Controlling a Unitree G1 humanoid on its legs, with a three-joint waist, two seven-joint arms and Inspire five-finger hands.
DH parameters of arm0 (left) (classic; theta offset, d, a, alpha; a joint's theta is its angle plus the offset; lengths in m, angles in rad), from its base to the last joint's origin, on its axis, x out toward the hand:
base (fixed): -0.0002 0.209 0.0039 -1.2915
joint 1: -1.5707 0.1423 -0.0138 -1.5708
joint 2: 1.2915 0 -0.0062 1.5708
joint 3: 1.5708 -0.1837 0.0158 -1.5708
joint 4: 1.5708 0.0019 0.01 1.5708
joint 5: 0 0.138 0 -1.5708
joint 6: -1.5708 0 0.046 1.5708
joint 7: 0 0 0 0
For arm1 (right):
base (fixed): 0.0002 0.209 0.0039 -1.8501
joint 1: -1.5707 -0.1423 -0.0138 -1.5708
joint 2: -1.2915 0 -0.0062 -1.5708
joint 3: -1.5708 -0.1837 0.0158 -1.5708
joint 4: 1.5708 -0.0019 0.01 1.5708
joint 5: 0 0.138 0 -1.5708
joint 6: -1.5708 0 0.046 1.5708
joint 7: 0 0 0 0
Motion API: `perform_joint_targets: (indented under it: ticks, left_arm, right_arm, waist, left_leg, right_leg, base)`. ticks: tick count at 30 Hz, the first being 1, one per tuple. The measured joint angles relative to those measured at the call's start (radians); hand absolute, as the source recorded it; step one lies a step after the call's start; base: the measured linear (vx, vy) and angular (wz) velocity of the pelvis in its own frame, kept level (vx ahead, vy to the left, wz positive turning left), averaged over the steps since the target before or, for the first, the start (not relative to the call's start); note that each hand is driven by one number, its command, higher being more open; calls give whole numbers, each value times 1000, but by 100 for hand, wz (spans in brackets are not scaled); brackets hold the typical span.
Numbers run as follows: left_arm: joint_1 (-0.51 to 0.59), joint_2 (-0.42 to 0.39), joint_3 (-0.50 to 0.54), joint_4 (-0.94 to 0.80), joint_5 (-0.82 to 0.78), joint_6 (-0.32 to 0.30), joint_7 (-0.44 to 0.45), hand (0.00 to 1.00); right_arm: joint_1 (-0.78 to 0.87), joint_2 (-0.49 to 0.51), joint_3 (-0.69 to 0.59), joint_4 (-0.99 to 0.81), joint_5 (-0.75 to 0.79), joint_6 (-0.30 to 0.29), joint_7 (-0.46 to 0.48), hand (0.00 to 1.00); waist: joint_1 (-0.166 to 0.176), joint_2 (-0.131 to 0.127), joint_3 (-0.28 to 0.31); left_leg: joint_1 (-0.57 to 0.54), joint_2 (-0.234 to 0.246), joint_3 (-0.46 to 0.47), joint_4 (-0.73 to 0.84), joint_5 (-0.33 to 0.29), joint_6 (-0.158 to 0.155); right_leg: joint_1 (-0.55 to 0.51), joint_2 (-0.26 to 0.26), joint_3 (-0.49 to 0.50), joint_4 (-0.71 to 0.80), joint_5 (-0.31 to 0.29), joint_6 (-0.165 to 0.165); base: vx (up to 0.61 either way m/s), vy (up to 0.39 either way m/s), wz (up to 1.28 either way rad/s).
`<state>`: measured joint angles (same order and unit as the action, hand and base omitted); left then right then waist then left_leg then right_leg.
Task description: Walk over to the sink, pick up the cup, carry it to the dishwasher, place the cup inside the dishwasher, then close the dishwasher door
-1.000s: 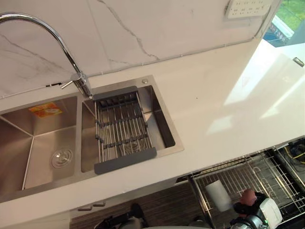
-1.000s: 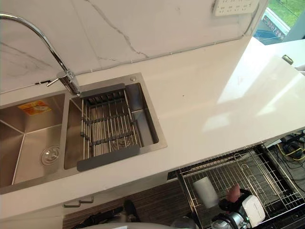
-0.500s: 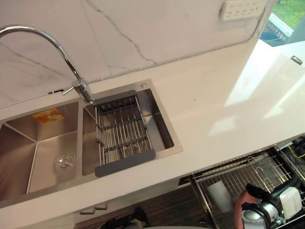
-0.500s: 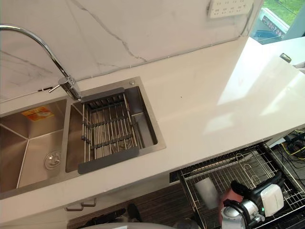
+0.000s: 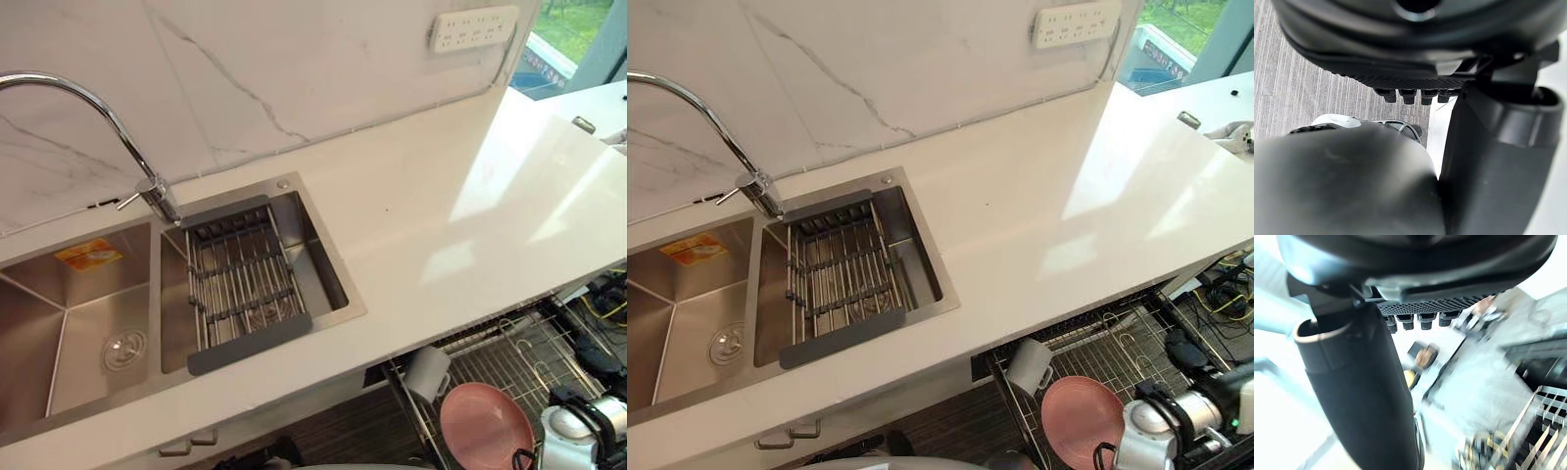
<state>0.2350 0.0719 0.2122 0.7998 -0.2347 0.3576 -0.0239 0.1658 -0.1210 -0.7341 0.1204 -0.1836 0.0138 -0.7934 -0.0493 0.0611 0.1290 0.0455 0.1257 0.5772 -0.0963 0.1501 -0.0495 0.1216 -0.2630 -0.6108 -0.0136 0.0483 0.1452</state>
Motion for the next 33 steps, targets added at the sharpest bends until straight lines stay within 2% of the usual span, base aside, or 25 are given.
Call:
perform_joint_targets:
  ticks: [3,6,7,8,9,10,12,13,14,18,22,24,28,33]
  left_arm:
    - [12,-2,21,-4,-2,6,5,100]
    - [14,2,42,2,-3,20,9,100]
    - [14,2,48,6,-4,30,14,100]
    - [13,2,49,12,-5,30,15,100]
    - [7,2,54,23,-8,34,18,100]
    - [4,2,55,27,-12,37,20,100]
    - [3,2,55,32,-20,38,23,100]
    - [2,0,57,32,-20,37,23,100]
    - [1,-2,57,32,-20,35,24,100]
    - [0,-4,57,33,-19,21,28,100]
    - [3,3,57,37,-19,-7,29,100]
    - [8,6,57,37,-19,-22,29,100]
    - [14,22,58,41,-19,-48,29,100]
    - [21,16,76,42,-20,-69,24,100]
  right_arm:
    - [-11,-1,-126,43,192,-36,-41,100]
    - [-3,-3,-188,177,425,-146,-10,100]
    - [4,5,-208,259,616,-224,64,100]
    - [4,11,-210,288,681,-244,92,100]
    - [4,33,-210,336,828,-282,183,100]
    - [4,58,-203,362,912,-297,250,100]
    - [5,120,-157,386,1008,-310,360,100]
    - [16,152,-132,380,1004,-359,410,100]
    - [38,157,-106,375,1005,-375,445,100]
    - [100,151,-4,377,1004,-375,556,100]
    - [140,124,47,391,1014,-345,645,100]
    - [153,100,65,416,1023,-328,657,100]
    - [168,70,81,461,1028,-298,667,100]
    - [190,41,81,473,1032,-286,667,100]
  waist:
    - [-22,-10,-6]
    - [-35,-23,-16]
    - [-44,-26,-20]
    - [-46,-26,-21]
    - [-47,-25,-22]
    - [-47,-24,-22]
    - [-46,-24,-23]
    - [-42,-24,-23]
    - [-38,-25,-23]
    - [-26,-28,-24]
    - [-20,-32,-26]
    - [-19,-40,-26]
    - [-17,-56,-31]
    - [-11,-55,-29]
  left_leg:
    - [1,1,6,0,-1,-1]
    - [4,3,12,0,-3,-4]
    - [7,2,12,0,-3,-4]
    - [8,1,12,0,-4,-4]
    - [9,1,12,0,-4,-4]
    - [9,2,12,0,-5,-6]
    - [8,2,10,0,-6,-7]
    - [6,2,8,0,-8,-5]
    - [3,0,6,0,-9,-2]
    - [-6,-3,-8,0,-10,3]
    - [-25,-6,-50,0,-2,8]
    - [-28,-8,-71,0,4,3]
    - [-44,-15,-113,0,16,15]
    - [-72,-38,-171,0,21,23]
  right_leg:
    - [-3,1,5,0,0,0]
    - [-3,3,10,1,0,-2]
    - [-3,2,9,1,-1,-3]
    - [-2,2,8,2,-1,-3]
    - [-2,1,6,2,-1,-4]
    - [-2,1,6,3,-2,-4]
    - [-2,1,3,6,-2,-5]
    - [-2,0,0,7,-3,-6]
    - [-2,-1,-2,7,-3,-7]
    - [-2,-2,-15,7,-4,-7]
    - [8,-2,-57,9,-7,-5]
    - [18,-2,-79,13,-11,-1]
    - [31,-5,-123,16,-17,6]
    - [38,-28,-179,49,-32,27]
  base:
    - [-1,-3,-7]
    - [10,-5,-5]
    - [0,0,0]
    - [0,0,0]
    - [0,0,0]
    - [-34,4,0]
    - [-36,5,4]
    - [-35,12,7]
    - [-29,11,7]
    - [-10,7,11]
    - [2,-10,27]
    - [14,-14,30]
    - [5,-11,33]
    - [-34,32,35]
